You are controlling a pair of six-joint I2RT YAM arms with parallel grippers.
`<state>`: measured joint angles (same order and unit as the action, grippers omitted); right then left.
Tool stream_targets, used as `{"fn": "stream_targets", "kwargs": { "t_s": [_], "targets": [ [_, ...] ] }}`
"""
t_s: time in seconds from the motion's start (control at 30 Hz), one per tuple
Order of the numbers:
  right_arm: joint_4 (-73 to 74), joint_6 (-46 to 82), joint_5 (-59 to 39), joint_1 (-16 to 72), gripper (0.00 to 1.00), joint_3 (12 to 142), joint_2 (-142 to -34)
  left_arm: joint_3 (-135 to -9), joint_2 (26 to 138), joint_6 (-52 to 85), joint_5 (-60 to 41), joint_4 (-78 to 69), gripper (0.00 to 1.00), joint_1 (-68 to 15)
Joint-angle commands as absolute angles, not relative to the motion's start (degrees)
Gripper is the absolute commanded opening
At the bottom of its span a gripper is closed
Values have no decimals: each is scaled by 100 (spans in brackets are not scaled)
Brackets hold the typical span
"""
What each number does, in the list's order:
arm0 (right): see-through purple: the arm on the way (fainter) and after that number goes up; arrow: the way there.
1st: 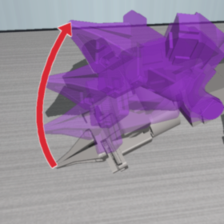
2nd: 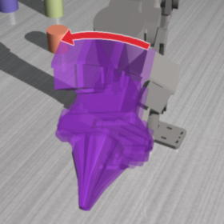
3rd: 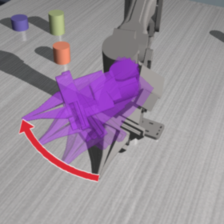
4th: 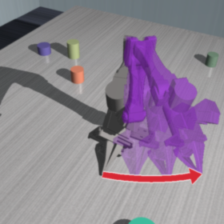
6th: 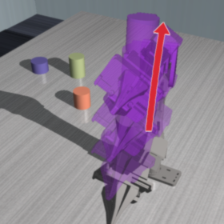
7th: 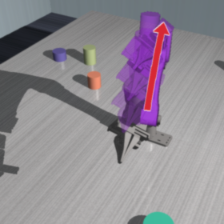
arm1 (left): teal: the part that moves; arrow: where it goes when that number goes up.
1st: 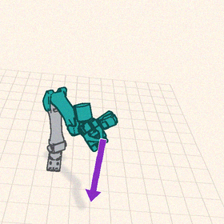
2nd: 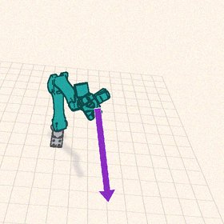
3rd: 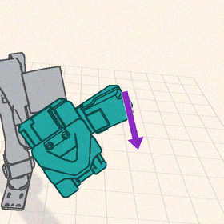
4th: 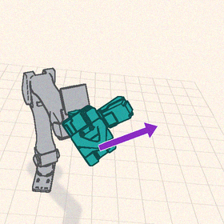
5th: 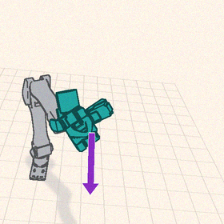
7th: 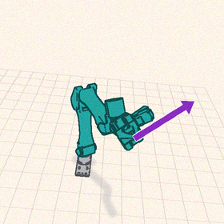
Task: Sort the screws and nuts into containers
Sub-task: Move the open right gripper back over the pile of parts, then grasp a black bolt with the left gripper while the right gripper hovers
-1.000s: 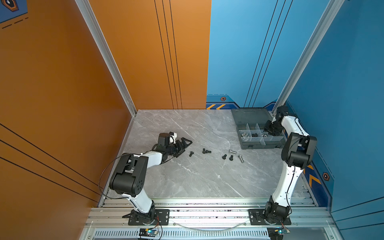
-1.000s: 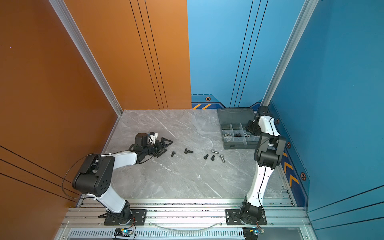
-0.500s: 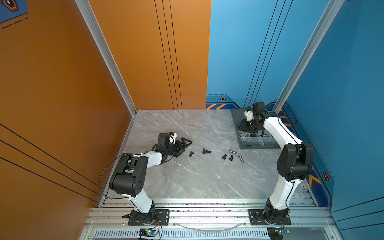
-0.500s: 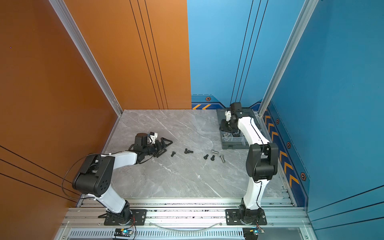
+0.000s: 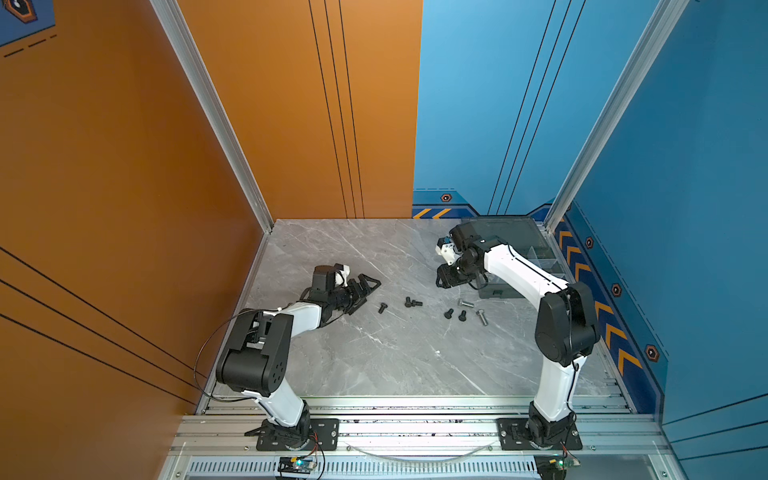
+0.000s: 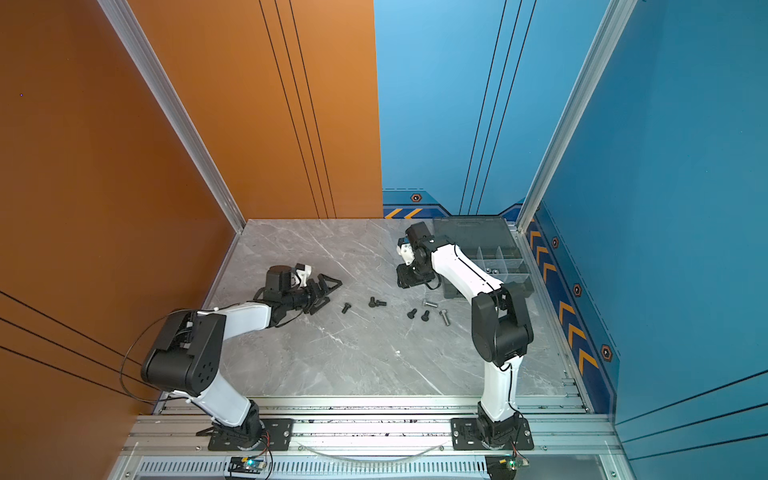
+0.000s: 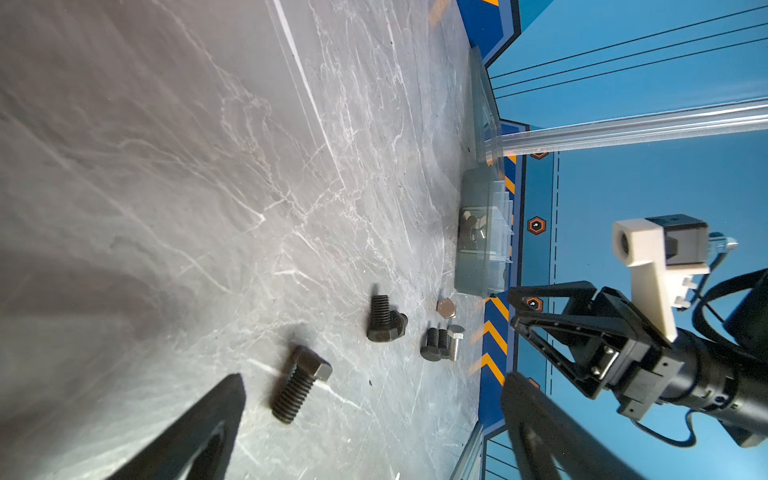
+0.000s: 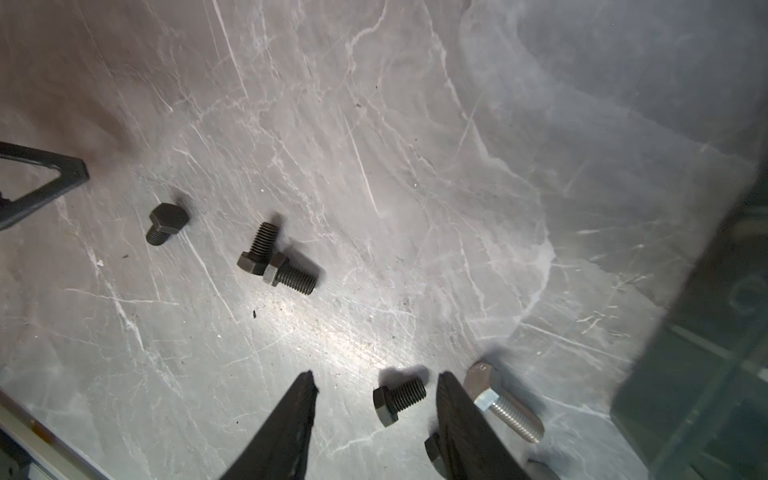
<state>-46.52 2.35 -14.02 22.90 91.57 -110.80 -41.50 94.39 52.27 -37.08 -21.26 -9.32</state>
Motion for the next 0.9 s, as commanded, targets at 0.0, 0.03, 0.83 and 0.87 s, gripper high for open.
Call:
{"fn": "stream_targets", "kwargs": {
  "t_s": [0.0,0.03,0.83,0.87],
  "targets": [
    [-4972,19,-1169,2267,51,9012,-11190,-4172,9334,5093,-3656,-2053,98,-893],
    [-4975,-2,-1283,2283,51,8978,-11184,-4166,9345,5091,-3644,-2049,98,-896],
    [-2549,764,-1873,3885,54,8967,-11771,-3669,9036,5281,-3784,-2408,98,-521],
    [-2507,902,-1773,3938,55,9043,-11836,-3646,9007,5290,-3783,-2409,98,-502]
  ]
}}
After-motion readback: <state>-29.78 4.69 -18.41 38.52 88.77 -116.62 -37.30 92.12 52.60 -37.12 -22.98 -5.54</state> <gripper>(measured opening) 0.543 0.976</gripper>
